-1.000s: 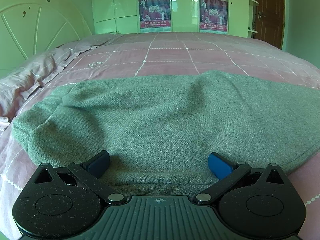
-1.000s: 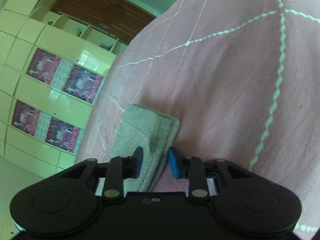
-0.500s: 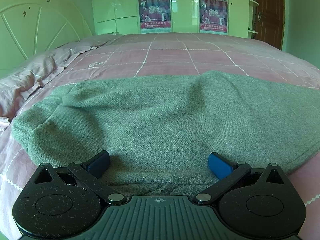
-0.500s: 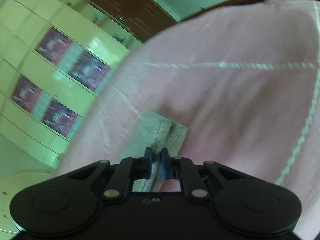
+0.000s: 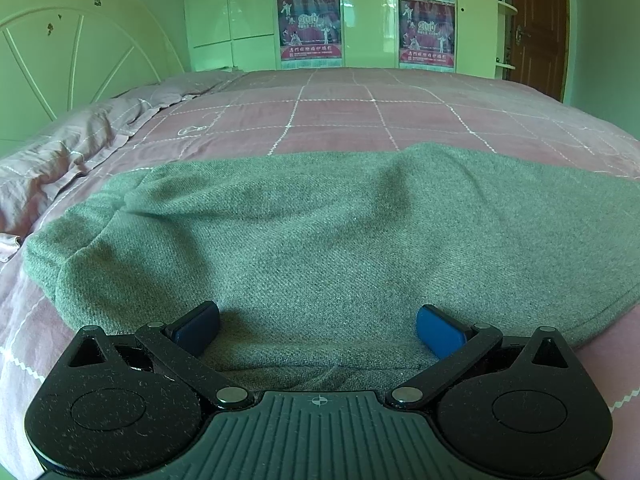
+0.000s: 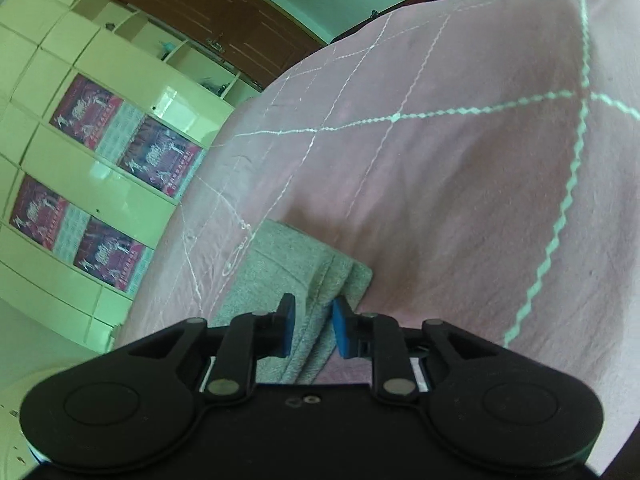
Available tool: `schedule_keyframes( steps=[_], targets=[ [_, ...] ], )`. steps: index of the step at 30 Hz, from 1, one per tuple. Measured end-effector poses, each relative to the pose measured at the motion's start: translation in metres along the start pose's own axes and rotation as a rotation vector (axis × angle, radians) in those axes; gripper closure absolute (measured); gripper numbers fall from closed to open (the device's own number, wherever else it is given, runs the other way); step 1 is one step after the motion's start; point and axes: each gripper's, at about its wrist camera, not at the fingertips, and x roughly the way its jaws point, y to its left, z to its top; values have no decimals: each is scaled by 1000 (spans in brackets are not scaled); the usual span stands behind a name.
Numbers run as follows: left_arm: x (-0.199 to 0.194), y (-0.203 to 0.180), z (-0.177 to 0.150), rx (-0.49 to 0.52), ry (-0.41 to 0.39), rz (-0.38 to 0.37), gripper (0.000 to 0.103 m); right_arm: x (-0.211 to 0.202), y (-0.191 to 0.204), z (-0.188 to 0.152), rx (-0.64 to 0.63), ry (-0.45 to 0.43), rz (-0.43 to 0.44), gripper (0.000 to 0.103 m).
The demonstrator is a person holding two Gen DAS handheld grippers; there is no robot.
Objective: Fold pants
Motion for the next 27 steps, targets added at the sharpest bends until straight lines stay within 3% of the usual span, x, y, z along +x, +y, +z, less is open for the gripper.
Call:
schedule_keyframes(
  steps=[4,7,12,17,18,19,21,22,24,25,27],
  targets=[
    [0,0,0,0,0,0,0,-5,9,-2,-45,-7,-2,89],
    [0,0,0,1,0,0,0,3,20,2,-69,16,-18,101],
    [0,0,0,1,-2,0,0,1,38,6,-145,16,-2,103],
    [-1,0,0,0,-2,0,0,-24,45,14,-105,-116,211,103],
    [-1,0,-1,0,-4,1,0,-24,39,12,-95,-125,208,103],
    [-1,0,-1,0,-6,2,0,-18,28,9,-72,-105,152,103],
    [0,-1,-1,0,-6,2,0,7,-8,5,62,21,2,103],
    [0,-1,-1,0,-6,1,0,11,-23,1,126,44,44,103],
    [-1,-1,-1,-1,-5,-2,0,-1,-28,-1,140,-2,68,102],
    [-1,-1,-1,-1,-5,-2,0,-7,-27,-2,135,-23,50,87],
    [0,-1,-2,-1,-8,2,0,-13,-28,-4,133,-30,56,84]
  ],
)
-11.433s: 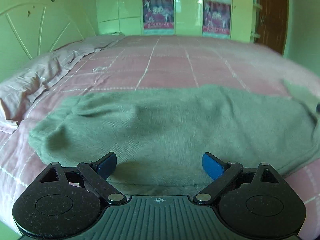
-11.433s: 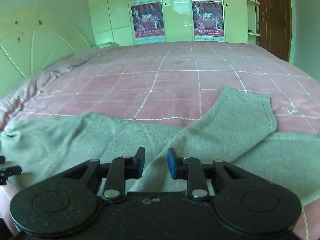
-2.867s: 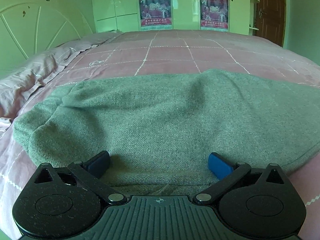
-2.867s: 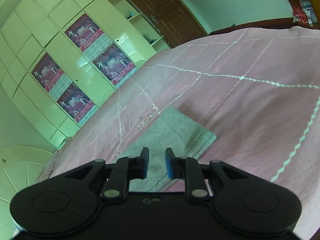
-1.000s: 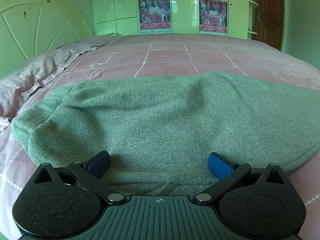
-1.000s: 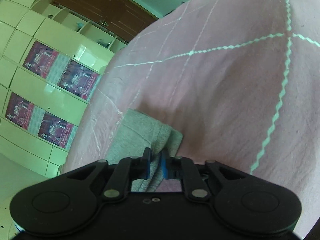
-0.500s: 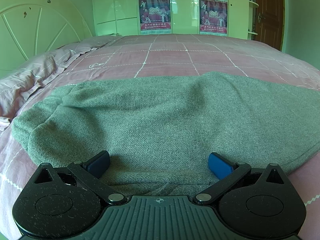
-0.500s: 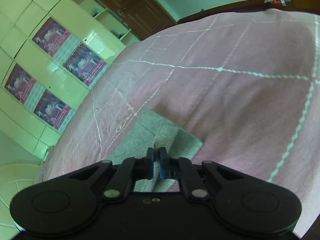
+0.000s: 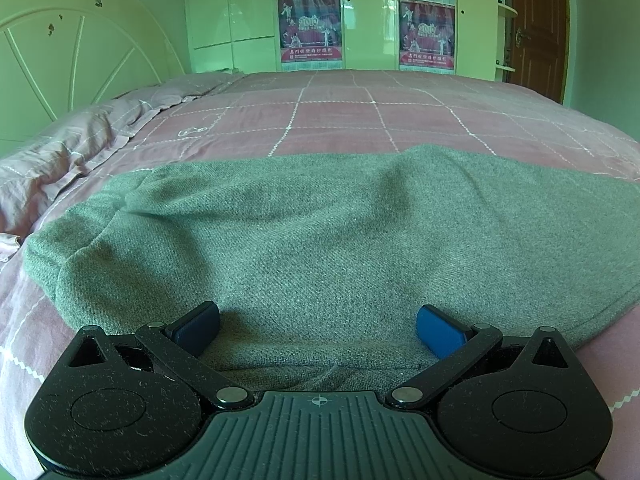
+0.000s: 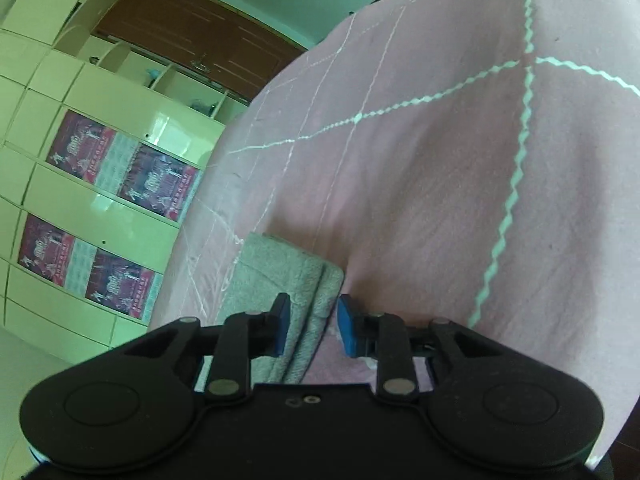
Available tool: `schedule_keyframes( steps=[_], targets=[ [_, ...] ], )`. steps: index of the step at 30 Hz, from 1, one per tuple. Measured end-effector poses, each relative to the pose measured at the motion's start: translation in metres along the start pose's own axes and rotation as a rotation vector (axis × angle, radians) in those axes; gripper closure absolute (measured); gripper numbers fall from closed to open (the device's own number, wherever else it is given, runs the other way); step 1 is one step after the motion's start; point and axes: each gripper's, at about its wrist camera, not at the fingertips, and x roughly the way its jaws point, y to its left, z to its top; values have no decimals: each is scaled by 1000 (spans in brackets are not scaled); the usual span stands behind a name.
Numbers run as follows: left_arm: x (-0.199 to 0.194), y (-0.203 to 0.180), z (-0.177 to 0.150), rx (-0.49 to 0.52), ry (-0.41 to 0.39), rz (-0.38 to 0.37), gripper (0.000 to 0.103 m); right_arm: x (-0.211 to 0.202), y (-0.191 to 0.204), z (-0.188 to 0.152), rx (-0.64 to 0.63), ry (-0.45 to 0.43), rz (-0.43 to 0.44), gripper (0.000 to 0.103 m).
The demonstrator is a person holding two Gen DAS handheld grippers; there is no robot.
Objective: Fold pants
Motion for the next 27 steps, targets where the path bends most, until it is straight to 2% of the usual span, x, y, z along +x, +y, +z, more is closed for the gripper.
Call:
schedule_keyframes(
  steps=[3,5,7,8,9,10,12,13,14,15,16,17,18,19,20,21,23,27],
  targets=[
    [0,-1,0,1,-2,2,0,9,1,1,0,17,11,77],
    [0,-1,0,0,-1,1,0,21,9,1,-24,33,26,60],
    [0,-1,0,0,0,2,0,32,24,1,-98,45,-21,57],
    [0,0,0,0,0,2,0,36,33,2,-151,63,-51,67],
    [-1,0,0,0,0,2,0,37,40,3,-201,69,-76,92],
    [0,0,0,-2,0,1,0,34,42,6,-204,73,-45,98],
    [0,1,1,-5,2,-2,0,10,45,10,-211,12,76,98],
    [0,1,1,-4,2,0,0,5,46,8,-251,-3,77,98],
    [0,0,0,-3,2,2,0,9,41,4,-271,11,32,98],
    [0,0,0,-1,2,5,0,21,29,3,-234,65,-32,98],
    [1,-1,1,1,2,7,0,30,16,3,-178,104,-42,97],
    [1,-1,1,3,3,8,0,32,6,6,-122,96,2,97],
    [-1,-2,4,5,9,15,0,30,8,7,-122,95,7,96],
    [-4,-6,10,2,25,36,0,28,13,6,-140,92,5,91],
    [-11,-14,18,-15,21,25,0,26,18,5,-166,91,8,83],
    [-19,-23,24,-41,-17,-21,0,23,22,3,-183,87,11,81],
    [-29,-58,36,-74,-75,-120,0,18,26,0,-198,69,46,59],
    [-22,-174,46,22,-56,-367,0,12,32,-9,-203,36,70,52]
  ],
)
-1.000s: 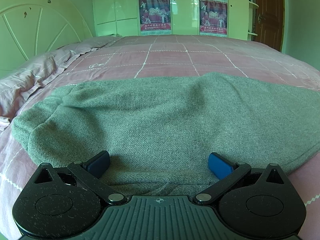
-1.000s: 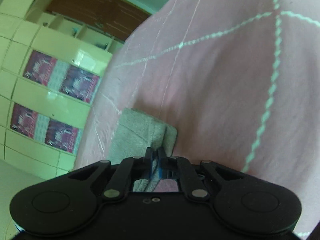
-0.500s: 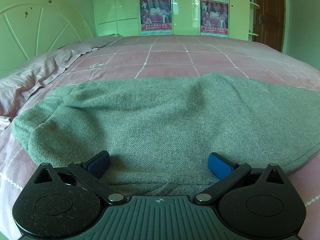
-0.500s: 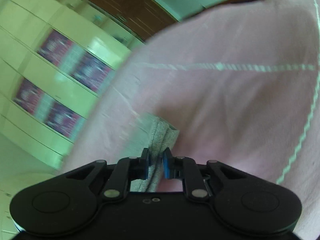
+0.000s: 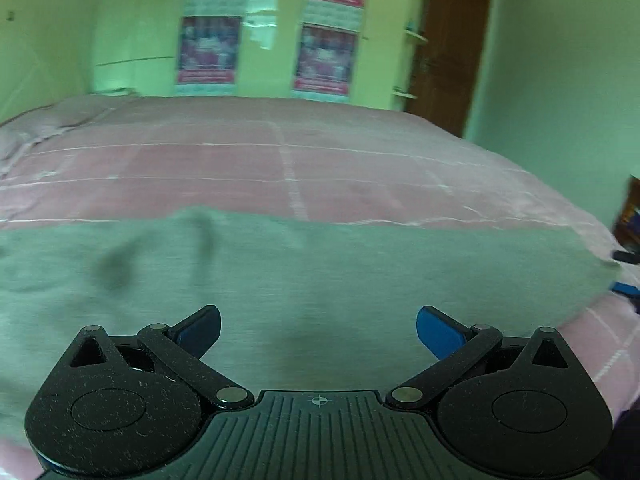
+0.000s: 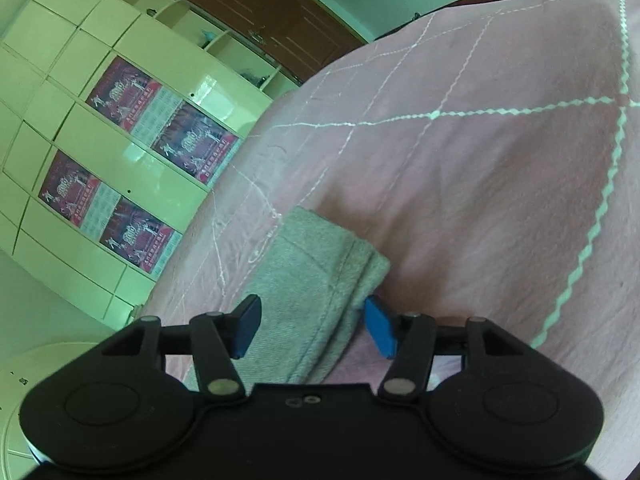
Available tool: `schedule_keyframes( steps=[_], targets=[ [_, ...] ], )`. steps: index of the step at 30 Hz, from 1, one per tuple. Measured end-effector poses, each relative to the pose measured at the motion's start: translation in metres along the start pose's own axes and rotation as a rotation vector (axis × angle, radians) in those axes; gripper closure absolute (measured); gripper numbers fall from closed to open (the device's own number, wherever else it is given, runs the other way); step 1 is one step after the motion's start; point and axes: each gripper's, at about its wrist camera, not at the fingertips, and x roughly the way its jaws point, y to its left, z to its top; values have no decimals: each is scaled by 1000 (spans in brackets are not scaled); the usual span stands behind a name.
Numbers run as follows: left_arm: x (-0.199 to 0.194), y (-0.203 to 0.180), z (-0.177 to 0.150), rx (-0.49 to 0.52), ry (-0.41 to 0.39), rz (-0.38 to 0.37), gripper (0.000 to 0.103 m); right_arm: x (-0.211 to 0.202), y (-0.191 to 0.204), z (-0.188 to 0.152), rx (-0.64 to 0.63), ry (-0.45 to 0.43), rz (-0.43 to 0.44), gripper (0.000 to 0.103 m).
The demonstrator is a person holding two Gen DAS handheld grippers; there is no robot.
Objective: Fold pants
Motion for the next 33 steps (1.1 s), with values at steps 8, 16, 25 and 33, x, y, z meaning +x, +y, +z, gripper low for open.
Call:
schedule_keyframes(
  steps=[8,16,25,33],
  targets=[
    [68,-110,-14,7,70,-36,0,1,-7,-2,-22,35,-13,69],
    [54,-132,-11,29,67,-32,0,-3,-13,-6,-17,0,35,70],
    [74,-165,-12,110,111,101,0,-10,-19,-5,7,-16,48,72],
    [61,-155,-18,93,110,90,0,-1,-23,-4,36,-3,43,73]
  ],
)
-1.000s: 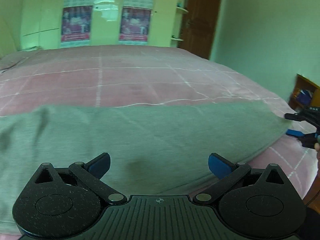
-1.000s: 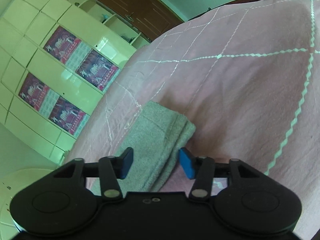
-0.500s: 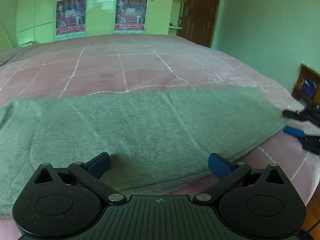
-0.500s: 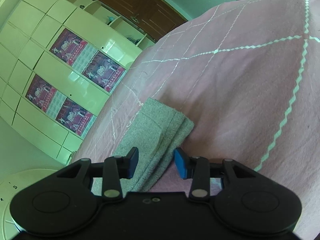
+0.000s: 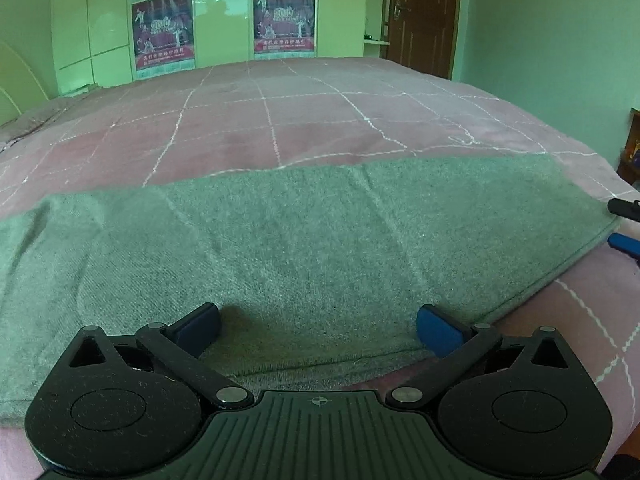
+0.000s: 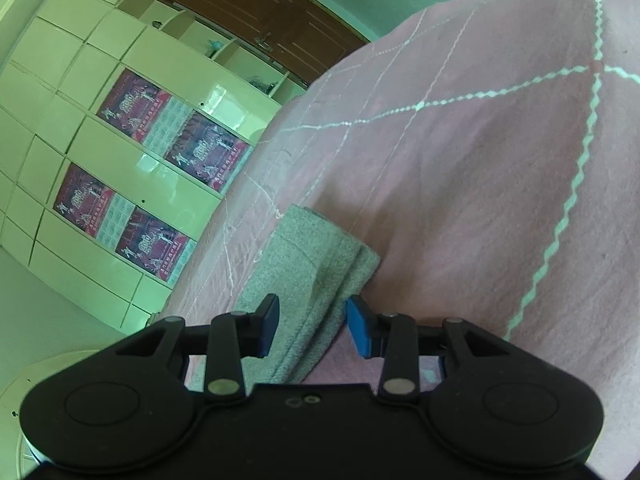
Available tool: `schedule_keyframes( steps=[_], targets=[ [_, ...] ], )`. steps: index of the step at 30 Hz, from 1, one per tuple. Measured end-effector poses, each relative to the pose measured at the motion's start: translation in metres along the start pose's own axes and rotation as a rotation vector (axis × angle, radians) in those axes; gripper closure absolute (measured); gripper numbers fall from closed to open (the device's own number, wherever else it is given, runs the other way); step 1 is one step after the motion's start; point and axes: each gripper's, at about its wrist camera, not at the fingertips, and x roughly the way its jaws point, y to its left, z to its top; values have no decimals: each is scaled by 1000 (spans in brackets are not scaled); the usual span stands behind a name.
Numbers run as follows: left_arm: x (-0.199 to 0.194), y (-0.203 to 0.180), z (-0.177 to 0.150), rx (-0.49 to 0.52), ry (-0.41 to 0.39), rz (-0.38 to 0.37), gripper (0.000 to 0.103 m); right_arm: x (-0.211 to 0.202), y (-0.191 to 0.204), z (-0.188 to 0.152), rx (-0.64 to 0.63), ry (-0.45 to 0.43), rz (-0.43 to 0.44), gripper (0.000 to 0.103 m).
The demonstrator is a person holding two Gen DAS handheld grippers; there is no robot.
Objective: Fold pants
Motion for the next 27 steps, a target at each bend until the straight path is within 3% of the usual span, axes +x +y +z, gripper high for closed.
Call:
schedule_keyframes(
  steps=[4,6,10,13,18,22,27],
  targets=[
    [5,-5,3,-5,4,24,0,5,2,2,21,7,-12,76],
    [6,-6,2,-4,-2,31,0,8,-4,4,48,9,-51,93],
    [9,-7,1,0,-12,47,0,16,-7,5,68,42,-39,90],
    [12,-13,-2,21,-27,68,0,24,-6,8,40,70,-70,98],
    [12,-10,-3,11,-47,58,0,20,15,12,-9,63,-90,99],
    [-24,41,-5,-165,-140,-112,0,4,60,10,-70,23,-12,100],
    [-104,152,-39,-195,-296,-13,0,4,164,-22,-294,52,129,99]
  ],
)
